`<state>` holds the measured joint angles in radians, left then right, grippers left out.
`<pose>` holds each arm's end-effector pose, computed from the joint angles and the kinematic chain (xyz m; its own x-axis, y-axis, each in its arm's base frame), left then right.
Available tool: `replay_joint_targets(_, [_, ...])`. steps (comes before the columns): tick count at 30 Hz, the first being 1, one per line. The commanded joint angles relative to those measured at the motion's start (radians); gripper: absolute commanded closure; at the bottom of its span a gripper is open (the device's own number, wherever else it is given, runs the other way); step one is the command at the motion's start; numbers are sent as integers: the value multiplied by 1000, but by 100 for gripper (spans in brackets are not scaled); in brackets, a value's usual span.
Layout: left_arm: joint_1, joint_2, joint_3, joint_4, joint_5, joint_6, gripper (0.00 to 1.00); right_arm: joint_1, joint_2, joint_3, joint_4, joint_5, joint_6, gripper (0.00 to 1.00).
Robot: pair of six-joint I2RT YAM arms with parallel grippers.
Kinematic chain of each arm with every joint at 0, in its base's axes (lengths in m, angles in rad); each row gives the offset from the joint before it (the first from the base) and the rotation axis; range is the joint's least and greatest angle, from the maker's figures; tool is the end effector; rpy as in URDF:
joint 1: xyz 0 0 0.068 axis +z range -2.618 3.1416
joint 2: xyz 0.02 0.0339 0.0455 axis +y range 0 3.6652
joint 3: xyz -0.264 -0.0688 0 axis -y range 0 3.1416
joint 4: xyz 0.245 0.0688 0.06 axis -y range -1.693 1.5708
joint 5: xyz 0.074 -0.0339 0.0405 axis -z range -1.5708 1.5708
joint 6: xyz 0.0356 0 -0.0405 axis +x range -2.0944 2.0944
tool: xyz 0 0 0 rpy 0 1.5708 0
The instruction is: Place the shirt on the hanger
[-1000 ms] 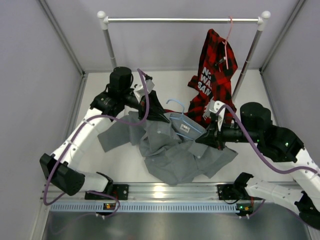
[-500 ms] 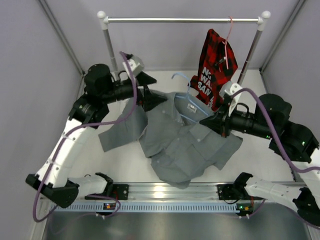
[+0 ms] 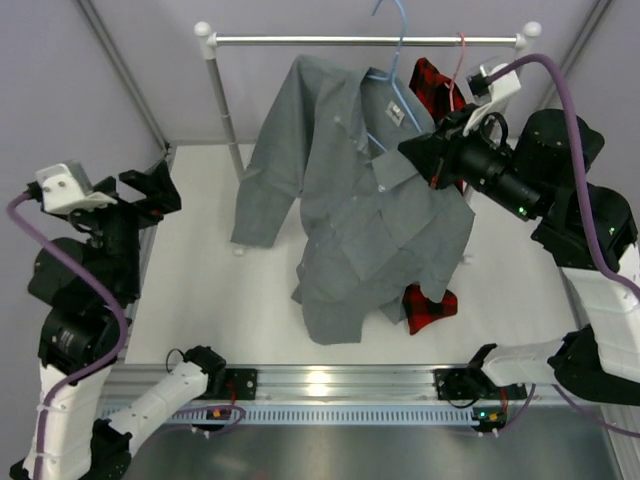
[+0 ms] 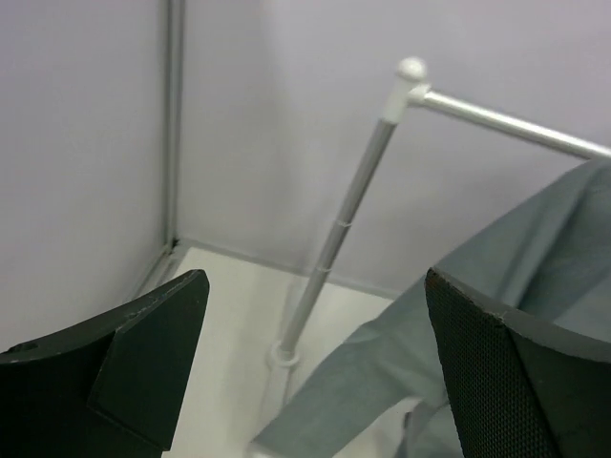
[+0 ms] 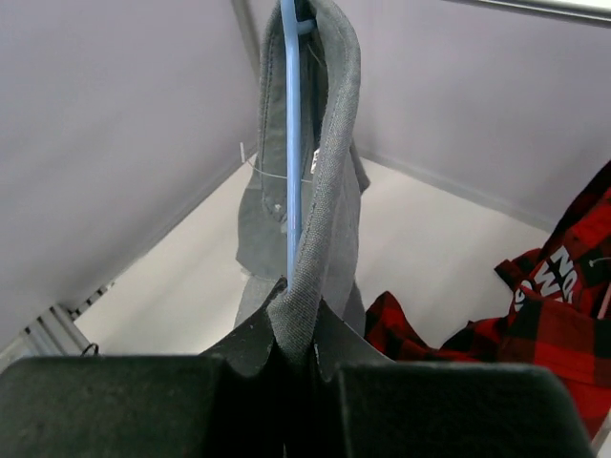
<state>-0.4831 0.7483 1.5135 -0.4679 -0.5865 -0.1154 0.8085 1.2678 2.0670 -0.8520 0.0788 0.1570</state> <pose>0.0630 -0.0108 0.5365 0.2671 -0.2484 -0.9311 -0.0513 0.9612 -0.2711 0.1252 0.1271 0.5771 -0.1402 0.0788 -0.9870 -0.6528 0.7421 0.1520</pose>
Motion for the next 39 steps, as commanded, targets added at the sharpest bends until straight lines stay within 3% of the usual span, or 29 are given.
replay_joint_targets(1, [0,-12,-154,-58,-180,10,2,-3,-16,29,53,104,49,100])
replay_joint_targets(7, [1,-69,-407,-43,-134,-32,2,-2,-62,-284,177,153,188,100])
replay_joint_targets(13, [52,-43,-417,-47,-141,-38,2,27,-41,-413,394,277,337,100])
replay_joint_targets(21, [178,-18,-503,-69,-30,-72,2,27,169,-168,410,412,309,100])
replay_joint_targets(27, [245,-21,-504,-72,49,-72,2,-5,367,80,357,365,322,100])
replay_joint_targets(39, [325,-7,-527,-66,99,-82,2,-6,539,122,441,334,455,100])
